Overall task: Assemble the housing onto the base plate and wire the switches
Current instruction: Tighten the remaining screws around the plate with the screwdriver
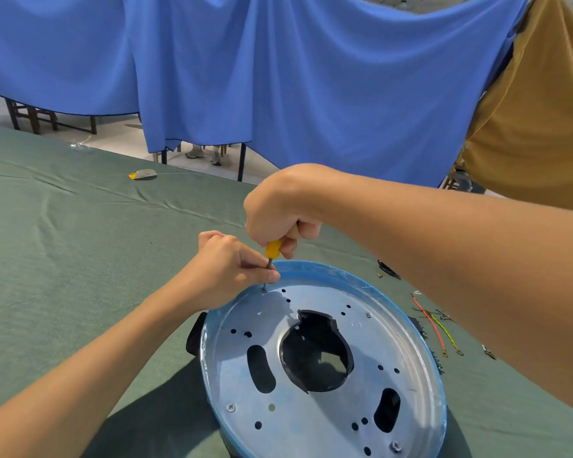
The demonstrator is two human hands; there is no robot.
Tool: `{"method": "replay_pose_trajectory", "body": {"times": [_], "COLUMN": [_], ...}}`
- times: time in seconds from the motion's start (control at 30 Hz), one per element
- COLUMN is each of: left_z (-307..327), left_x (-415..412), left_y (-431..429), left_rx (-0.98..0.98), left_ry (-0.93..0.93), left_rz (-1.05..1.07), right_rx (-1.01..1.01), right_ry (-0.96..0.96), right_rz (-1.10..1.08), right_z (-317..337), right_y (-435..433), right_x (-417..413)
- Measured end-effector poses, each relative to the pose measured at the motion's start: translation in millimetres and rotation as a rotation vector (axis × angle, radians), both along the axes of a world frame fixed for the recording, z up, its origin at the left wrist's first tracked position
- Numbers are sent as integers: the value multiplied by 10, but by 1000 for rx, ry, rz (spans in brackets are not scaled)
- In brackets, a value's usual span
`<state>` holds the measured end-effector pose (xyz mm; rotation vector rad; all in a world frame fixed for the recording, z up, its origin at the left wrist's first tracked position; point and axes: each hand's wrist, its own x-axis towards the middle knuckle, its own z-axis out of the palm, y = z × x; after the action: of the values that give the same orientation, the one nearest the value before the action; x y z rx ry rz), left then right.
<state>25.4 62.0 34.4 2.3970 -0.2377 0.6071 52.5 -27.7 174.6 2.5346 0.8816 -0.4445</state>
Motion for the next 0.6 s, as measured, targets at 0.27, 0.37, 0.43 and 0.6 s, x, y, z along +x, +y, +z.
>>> {"method": "replay_pose_trajectory", "body": {"times": [0.27,0.37,0.43,0.6], "left_z": [-48,-61,-62,-29], "left_x": [28,54,43,9], "left_y": [29,35,31,-6], "left_rx": [16,-7,-31,-16], "left_ry": [-19,-29,-30,-28], "left_rz": [5,29,25,46], "right_rx": [-58,-1,24,66], "right_ry": [-209,-212,-221,-236], "right_rz": [565,680,702,660], "right_z": [162,119,50,-14], "right_y": [-224,-243,-211,-191], "right_x": [38,100,118,150]}}
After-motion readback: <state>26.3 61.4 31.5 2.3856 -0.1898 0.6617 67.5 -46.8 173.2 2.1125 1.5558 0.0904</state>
